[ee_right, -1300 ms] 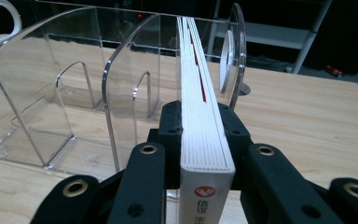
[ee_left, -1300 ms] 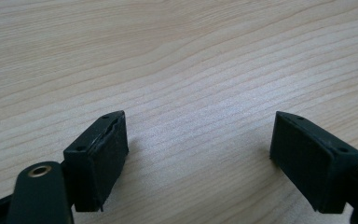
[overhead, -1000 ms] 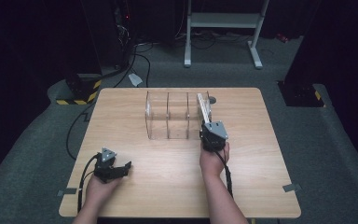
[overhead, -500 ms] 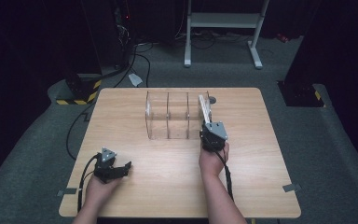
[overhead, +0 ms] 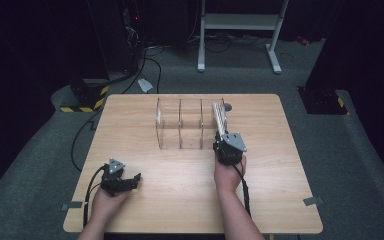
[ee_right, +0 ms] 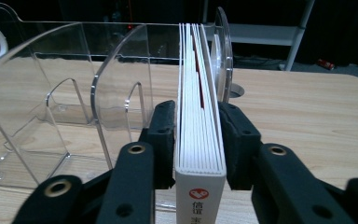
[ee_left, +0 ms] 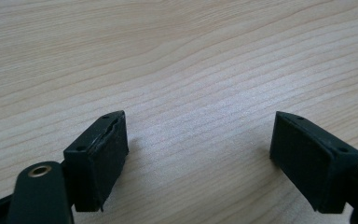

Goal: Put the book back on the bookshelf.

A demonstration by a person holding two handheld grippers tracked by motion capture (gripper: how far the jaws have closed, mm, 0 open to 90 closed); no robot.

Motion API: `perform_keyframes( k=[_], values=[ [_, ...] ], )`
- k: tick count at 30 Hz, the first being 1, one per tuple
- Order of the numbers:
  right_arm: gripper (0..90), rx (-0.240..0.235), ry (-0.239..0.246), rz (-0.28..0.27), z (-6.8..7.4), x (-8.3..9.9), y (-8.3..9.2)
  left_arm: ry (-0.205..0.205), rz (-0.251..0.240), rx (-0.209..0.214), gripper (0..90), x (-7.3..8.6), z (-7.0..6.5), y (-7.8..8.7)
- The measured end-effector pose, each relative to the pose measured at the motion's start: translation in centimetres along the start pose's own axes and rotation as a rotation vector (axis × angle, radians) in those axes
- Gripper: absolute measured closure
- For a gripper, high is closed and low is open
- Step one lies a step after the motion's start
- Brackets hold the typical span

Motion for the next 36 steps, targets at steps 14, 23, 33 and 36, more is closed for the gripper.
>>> perform_keyframes(
  k=[14, 23, 33, 36],
  values=[
    [55.1, -0.141, 0.014, 0.023, -0.1, 1.4, 3.2, -0.001, 0.0, -0.001, 19.4, 0.0, 0.0, 0.0],
    [68.7, -0.172, 0.018, 0.063, -0.4, 3.1, 2.8, -0.003, 0.0, -0.002, 19.4, 0.0, 0.0, 0.0],
    [73.1, -0.134, 0.003, 0.055, -0.5, 3.3, 2.7, -0.003, 0.0, -0.002, 19.4, 0.0, 0.0, 0.0],
    [73.4, -0.111, -0.015, 0.054, -0.6, 3.4, 2.7, -0.003, 0.0, -0.002, 19.4, 0.0, 0.0, 0.0]
  ],
)
Point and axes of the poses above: each handheld gripper's, and its own axes: y roughly backward along the jaws, x roughly out of its underside, z roughly to its left, the point moved 9 cm from there along -y, roughly forward along the jaws, and after that the axes turned 4 degrees about -x, right-handed, at the moved point
